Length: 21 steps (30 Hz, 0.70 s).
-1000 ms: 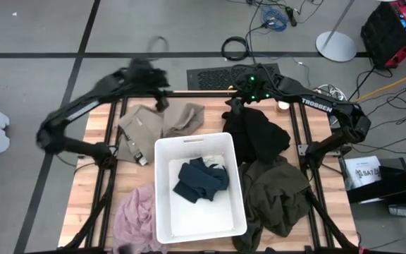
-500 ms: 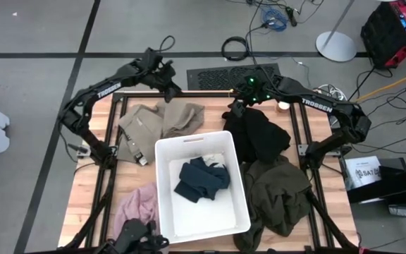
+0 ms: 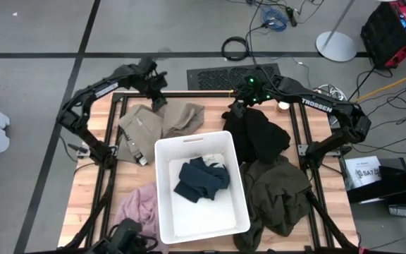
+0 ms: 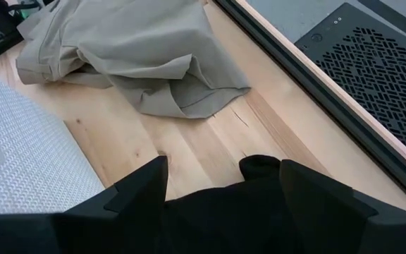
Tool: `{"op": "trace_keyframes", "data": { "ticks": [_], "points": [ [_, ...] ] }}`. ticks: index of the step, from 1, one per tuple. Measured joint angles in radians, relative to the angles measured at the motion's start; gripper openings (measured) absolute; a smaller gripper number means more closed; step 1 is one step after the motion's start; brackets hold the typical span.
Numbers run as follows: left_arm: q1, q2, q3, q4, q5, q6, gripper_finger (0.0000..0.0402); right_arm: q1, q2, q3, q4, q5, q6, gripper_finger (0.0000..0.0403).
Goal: Sort clothes
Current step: Put the brown shorts into the white laundry bin
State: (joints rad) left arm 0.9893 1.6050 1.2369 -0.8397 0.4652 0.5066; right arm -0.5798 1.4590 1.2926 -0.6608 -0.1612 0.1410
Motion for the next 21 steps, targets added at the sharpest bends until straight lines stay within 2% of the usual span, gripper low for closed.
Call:
{"op": "trace_keyframes", "data": {
  "ticks": [6,10,14,21],
  "points": [
    [-0.003,0.074,-0.042,0.021,0.005,0.079,0.0136,0.006,0.000,0.000,-0.003,0.000,-0.015,0.0263],
    [-0.053,0.081,-0.047,0.025,-0.023,0.083,0.0139,0.006,0.000,0.000,-0.010,0.000,-0.031,0.0263],
    [-0.134,0.082,-0.049,0.025,-0.124,0.171,0.0162,0.005,0.000,0.000,-0.010,0.001,-0.050,0.0263],
    [-0.254,0.107,-0.104,0.205,-0.372,0.175,0.0233,0.004,0.000,0.000,-0.003,0.001,-0.053,0.0263]
  ]
}}
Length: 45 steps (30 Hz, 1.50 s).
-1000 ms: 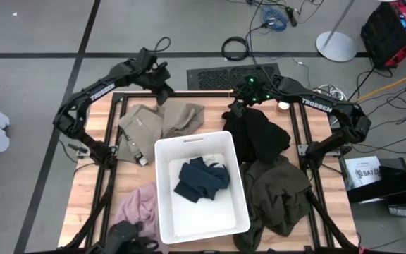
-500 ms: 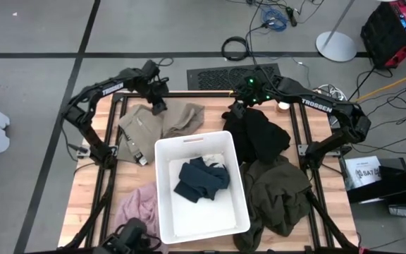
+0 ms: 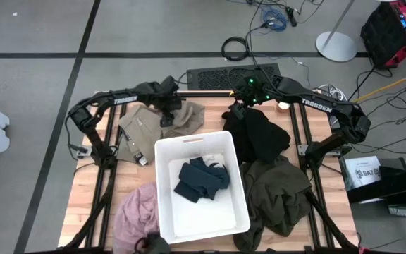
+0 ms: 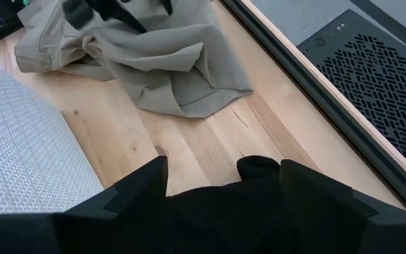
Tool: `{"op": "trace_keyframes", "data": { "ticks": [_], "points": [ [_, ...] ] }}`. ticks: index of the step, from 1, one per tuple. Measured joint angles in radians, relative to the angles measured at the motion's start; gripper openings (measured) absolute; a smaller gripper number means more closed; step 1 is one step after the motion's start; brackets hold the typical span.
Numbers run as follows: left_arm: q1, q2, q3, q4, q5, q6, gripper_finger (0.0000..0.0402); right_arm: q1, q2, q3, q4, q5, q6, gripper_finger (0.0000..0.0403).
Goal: Sort clothes
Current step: Put the brown shorts into the white laundry bin, then adjust the black shirt on the table
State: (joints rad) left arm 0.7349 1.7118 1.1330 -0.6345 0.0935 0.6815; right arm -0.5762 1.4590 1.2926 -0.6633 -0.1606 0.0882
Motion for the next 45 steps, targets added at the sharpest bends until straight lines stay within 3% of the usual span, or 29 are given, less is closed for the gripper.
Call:
{"op": "trace_keyframes", "data": {
  "ticks": [5,10,13,17,19,25,32,36,41,45],
  "points": [
    [-0.009,0.001,-0.008,0.028,-0.025,-0.097,0.0252,0.000,0.000,0.000,-0.001,-0.001,0.000,0.0263],
    [-0.009,-0.002,0.011,-0.057,-0.043,-0.126,0.0226,0.000,0.000,0.000,-0.003,-0.001,0.000,0.0263],
    [-0.009,-0.003,0.025,-0.094,-0.042,-0.127,0.0169,0.000,0.000,0.000,-0.002,-0.001,0.000,0.0263],
    [-0.009,-0.003,0.025,-0.092,-0.041,-0.126,0.0036,0.000,0.000,0.000,0.001,-0.001,0.000,0.0263],
    [-0.009,-0.004,0.025,-0.092,-0.044,-0.126,0.0014,0.000,0.000,0.000,0.002,-0.001,0.002,0.0263],
    [-0.008,-0.118,0.025,-0.153,-0.187,-0.126,0.0004,0.000,0.000,0.000,0.001,-0.001,0.004,0.0263],
    [-0.007,-0.449,0.026,-0.219,-0.345,-0.269,0.0002,0.000,0.000,0.000,0.000,0.000,-0.003,0.0263],
    [0.003,-0.601,0.026,-0.220,-0.283,-0.318,0.0002,0.000,0.000,0.000,0.006,0.000,-0.017,0.0263],
    [0.022,-0.684,0.026,-0.221,-0.250,-0.435,0.0001,0.000,0.009,0.000,0.030,0.001,0.040,0.0256],
    [0.053,-0.677,0.021,-0.178,-0.198,-0.467,0.0001,0.002,0.050,0.000,-0.028,0.009,0.051,0.0185]
  ]
}}
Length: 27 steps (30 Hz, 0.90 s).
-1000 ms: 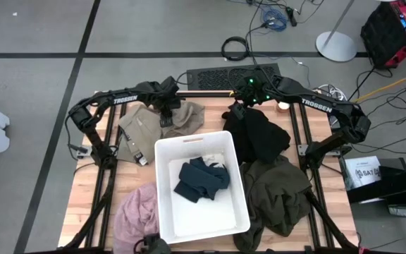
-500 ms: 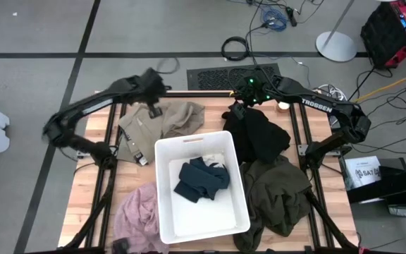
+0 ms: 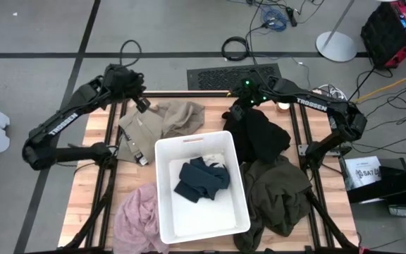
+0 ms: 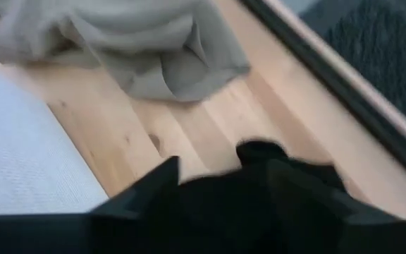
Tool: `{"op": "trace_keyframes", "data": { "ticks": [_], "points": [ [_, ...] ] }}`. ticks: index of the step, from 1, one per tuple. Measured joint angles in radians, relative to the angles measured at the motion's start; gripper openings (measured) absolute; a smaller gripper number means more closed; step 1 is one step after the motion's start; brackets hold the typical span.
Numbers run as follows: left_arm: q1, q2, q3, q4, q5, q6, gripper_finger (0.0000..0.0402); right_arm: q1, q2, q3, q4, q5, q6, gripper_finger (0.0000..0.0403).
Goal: Sort clothes
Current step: Adjust the black shirt on the table
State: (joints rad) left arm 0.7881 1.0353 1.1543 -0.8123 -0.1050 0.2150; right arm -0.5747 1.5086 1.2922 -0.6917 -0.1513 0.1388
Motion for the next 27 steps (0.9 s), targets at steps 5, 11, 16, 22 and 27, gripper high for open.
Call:
{"op": "trace_keyframes", "data": {
  "ticks": [5,11,16,22,27],
  "points": [
    [0.069,0.103,-0.029,0.056,0.180,0.000,0.0001,0.001,0.010,0.000,0.006,-0.005,0.009,0.0024],
    [0.083,0.139,-0.098,0.102,0.396,0.000,0.0000,-0.010,0.048,-0.001,-0.011,-0.064,-0.001,0.0022],
    [0.082,0.108,-0.109,0.141,0.400,0.000,0.0000,-0.040,0.179,-0.003,-0.041,-0.183,-0.065,0.0004],
    [0.082,0.095,-0.110,0.161,0.401,0.001,0.0000,-0.071,0.318,-0.003,-0.089,-0.240,-0.093,0.0001],
    [0.082,0.096,-0.111,0.190,0.401,0.002,0.0000,-0.054,0.370,-0.003,-0.243,-0.131,-0.099,0.0000]
  ]
}}
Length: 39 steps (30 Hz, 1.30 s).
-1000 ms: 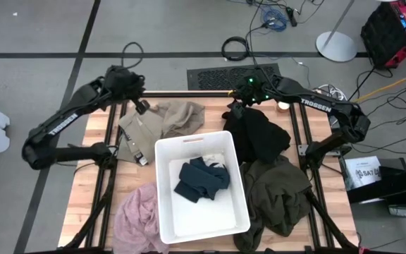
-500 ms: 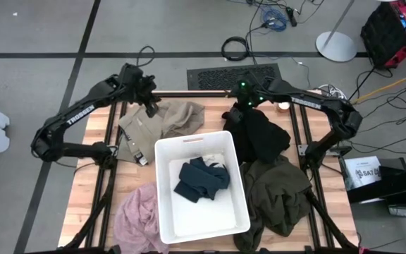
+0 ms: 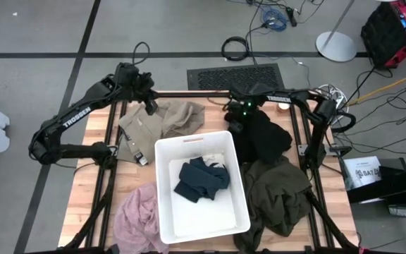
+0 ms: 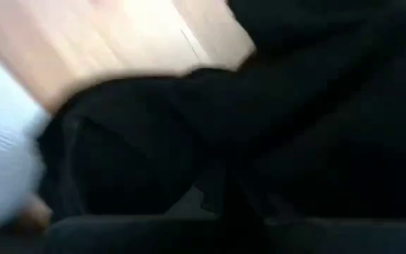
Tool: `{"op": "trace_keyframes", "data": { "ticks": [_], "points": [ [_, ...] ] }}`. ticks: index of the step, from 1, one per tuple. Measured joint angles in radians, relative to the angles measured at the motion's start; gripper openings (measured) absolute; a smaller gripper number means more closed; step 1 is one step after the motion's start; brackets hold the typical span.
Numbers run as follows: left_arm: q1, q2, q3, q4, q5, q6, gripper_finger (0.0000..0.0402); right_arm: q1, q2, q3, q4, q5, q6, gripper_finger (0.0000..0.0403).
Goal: Sort clothes
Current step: Adjust the black shirt on the table, then move the white laundry bin to the top center of the table
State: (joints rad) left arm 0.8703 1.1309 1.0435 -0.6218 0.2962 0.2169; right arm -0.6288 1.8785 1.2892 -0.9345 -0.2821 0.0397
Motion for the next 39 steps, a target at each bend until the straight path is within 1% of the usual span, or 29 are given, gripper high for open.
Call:
{"op": "trace_keyframes", "data": {
  "ticks": [2,4,14,17,19,22,26,27,28,29,30,33,35,36,37,38,39],
  "points": [
    [0.000,0.004,0.000,0.014,0.000,0.000,0.0000,0.007,0.001,0.000,-0.076,0.064,0.018,0.0000],
    [0.000,0.009,0.000,0.020,0.000,0.000,0.0000,0.018,-0.005,0.000,-0.133,0.107,0.044,0.0000],
    [0.000,0.022,0.000,0.020,0.000,0.015,0.0000,0.090,-0.088,0.000,-0.415,0.238,0.193,0.0000],
    [0.000,0.022,0.000,0.022,0.000,0.026,0.0000,0.104,-0.123,-0.002,-0.413,0.312,0.203,0.0000],
    [0.000,0.022,0.000,0.026,0.000,0.027,0.0000,0.112,-0.164,-0.002,-0.375,0.336,0.204,0.0000],
    [0.000,0.022,0.000,0.034,0.000,0.027,0.0000,0.120,-0.238,-0.002,-0.318,0.319,0.204,0.0000],
    [0.000,0.022,0.000,0.038,0.003,0.026,0.0000,0.121,-0.347,-0.001,-0.315,0.282,0.216,0.0000],
    [0.000,0.022,0.000,0.038,0.021,0.024,0.0000,0.121,-0.374,-0.001,-0.321,0.283,0.223,0.0000],
    [0.000,0.022,0.000,0.037,0.060,0.024,0.0000,0.121,-0.399,-0.001,-0.321,0.282,0.233,0.0000],
    [0.001,0.023,0.000,0.037,0.125,0.024,0.0000,0.121,-0.425,-0.001,-0.320,0.282,0.246,0.0000],
    [0.001,0.023,0.000,0.038,0.209,0.024,0.0000,0.121,-0.450,-0.001,-0.321,0.282,0.258,0.0001],
    [-0.008,0.023,0.000,0.038,0.518,0.024,0.0010,0.121,-0.517,-0.001,-0.318,0.284,0.263,0.0015],
    [-0.031,0.023,0.000,0.040,0.666,0.024,0.0021,0.121,-0.558,-0.001,-0.311,0.284,0.263,0.0032],
    [-0.052,0.022,0.000,0.040,0.696,0.024,0.0028,0.121,-0.576,-0.001,-0.306,0.285,0.263,0.0042],
    [-0.077,0.021,0.000,0.040,0.693,0.023,0.0035,0.121,-0.592,-0.001,-0.301,0.285,0.262,0.0052],
    [-0.109,0.021,0.000,0.040,0.656,0.016,0.0044,0.121,-0.606,-0.001,-0.297,0.285,0.260,0.0064],
    [-0.142,0.021,0.000,0.040,0.595,0.003,0.0054,0.121,-0.618,-0.001,-0.295,0.285,0.258,0.0076]
  ]
}}
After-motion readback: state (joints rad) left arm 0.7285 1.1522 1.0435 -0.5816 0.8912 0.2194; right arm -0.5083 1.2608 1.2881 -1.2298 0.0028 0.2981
